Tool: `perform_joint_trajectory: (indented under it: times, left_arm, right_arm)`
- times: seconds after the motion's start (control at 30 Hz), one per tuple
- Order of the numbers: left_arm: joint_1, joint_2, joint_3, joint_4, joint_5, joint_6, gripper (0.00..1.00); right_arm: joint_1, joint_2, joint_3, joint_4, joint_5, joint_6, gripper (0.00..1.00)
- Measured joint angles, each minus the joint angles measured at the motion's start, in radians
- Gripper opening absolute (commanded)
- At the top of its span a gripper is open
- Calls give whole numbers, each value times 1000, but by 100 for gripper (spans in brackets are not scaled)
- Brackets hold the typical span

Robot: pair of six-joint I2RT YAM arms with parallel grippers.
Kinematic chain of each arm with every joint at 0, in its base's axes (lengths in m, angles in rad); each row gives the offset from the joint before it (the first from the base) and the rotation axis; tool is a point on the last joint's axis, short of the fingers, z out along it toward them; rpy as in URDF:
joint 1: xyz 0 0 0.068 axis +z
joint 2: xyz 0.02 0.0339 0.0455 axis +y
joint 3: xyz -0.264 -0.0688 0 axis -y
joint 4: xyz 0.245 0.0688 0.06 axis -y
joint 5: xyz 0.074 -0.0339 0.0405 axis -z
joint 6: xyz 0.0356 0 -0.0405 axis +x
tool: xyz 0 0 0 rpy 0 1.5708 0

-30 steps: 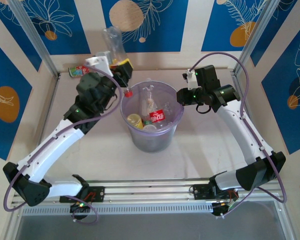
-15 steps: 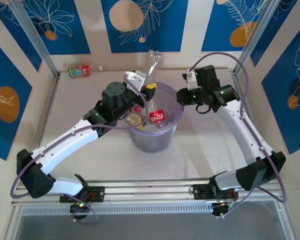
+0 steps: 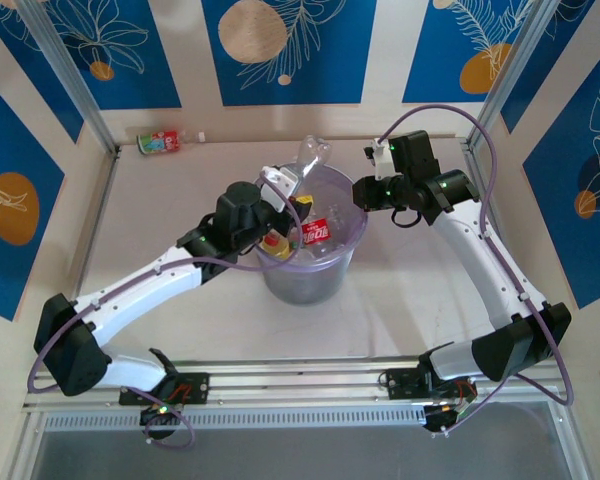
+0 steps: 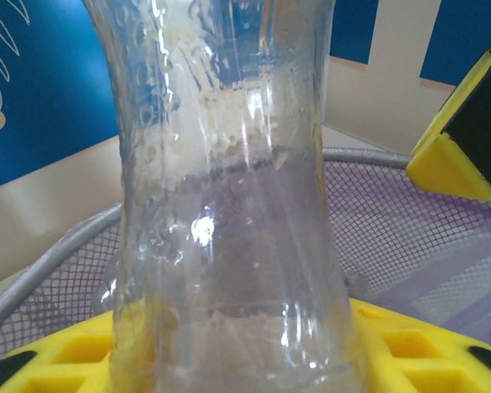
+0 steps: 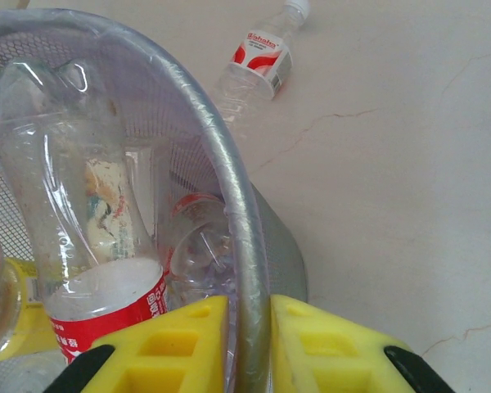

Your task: Put the plastic bottles in the bin

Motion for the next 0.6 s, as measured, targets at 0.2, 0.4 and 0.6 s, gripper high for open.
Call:
perform_joint_trajectory:
  times: [0.2,0.4,0.6]
  left_arm:
    - [-2,-11,-2,6,16,-16,100]
    - [-2,-35,3,6,51,-13,97]
    - [-2,-34,32,17,98,-49,85]
  right_arm:
    - [0,0,0,0,0,0,20]
    - [0,0,1,-1,0,0,20]
    - [-1,-1,39,-19,7,-9,21]
